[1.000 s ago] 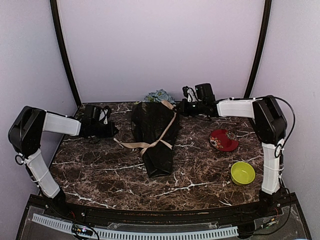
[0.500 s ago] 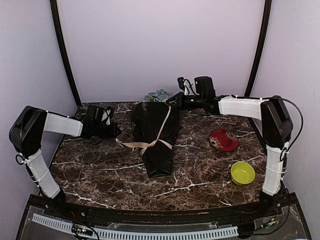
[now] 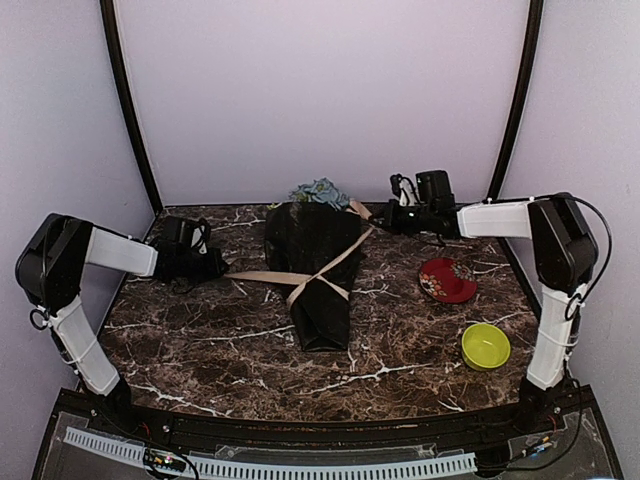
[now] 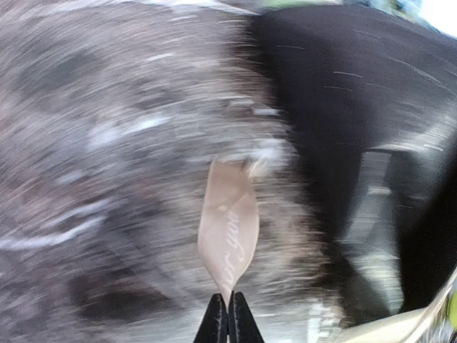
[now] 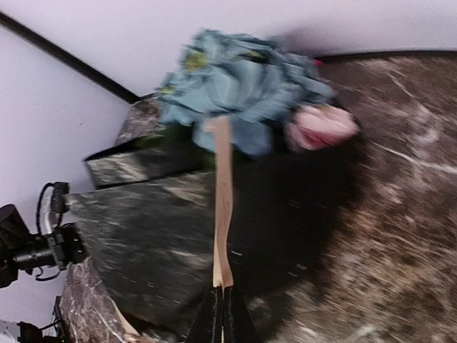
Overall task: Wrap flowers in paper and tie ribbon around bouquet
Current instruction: Tie the ribbon around the folded bouquet.
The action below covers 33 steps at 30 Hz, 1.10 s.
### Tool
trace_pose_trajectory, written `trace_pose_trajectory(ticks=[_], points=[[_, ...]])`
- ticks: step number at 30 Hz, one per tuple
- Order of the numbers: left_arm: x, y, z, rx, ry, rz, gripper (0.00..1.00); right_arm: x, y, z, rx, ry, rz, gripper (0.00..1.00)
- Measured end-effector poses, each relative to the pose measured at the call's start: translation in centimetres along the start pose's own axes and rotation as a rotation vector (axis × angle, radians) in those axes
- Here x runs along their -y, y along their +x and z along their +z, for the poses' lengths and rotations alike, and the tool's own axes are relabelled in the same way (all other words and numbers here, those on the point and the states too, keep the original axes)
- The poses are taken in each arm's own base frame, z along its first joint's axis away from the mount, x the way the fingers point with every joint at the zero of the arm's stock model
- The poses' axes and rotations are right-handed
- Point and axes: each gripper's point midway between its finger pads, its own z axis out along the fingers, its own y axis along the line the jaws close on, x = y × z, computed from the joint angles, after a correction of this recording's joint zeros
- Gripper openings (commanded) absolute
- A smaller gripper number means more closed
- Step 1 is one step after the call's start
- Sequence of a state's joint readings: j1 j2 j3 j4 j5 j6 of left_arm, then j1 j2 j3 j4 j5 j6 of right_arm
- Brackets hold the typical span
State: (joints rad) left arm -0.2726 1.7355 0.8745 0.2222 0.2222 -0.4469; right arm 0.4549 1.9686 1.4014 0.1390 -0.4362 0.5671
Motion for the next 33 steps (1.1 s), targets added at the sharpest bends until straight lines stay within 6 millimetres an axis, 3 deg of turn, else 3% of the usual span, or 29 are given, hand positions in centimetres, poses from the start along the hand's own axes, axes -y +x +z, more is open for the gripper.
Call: trace_pose_trajectory(ticks=[5, 9, 11, 16, 22, 33], points=[[-7.0, 2.2, -1.0, -0.008, -0.11, -0.21, 0.0, 12.6, 3.5, -5.7, -0.019, 0.255, 0.182, 0.0], [-9.8, 2.7, -2.8, 0.032, -0.135, -0.33, 0.0, 17.6, 7.0, -10.9, -0.03, 0.377, 0.3, 0.0], [-10.9, 2.8, -3.7, 0.046, -0.15, -0.373, 0.0, 18.0, 7.3, -12.6, -0.018, 0.393, 0.32, 0.0], [-12.2, 1.3, -5.8, 0.109, -0.164, -0.408, 0.0, 17.3, 5.6, -15.3, 0.044, 0.374, 0.308, 0.0], [-12.9, -0.3, -8.2, 0.172, -0.153, -0.429, 0.0, 17.2, 5.8, -15.7, 0.026, 0.354, 0.302, 0.0], [-14.2, 1.5, -8.9, 0.137, -0.162, -0.49, 0.0, 18.2, 7.4, -16.3, -0.017, 0.35, 0.321, 0.0]])
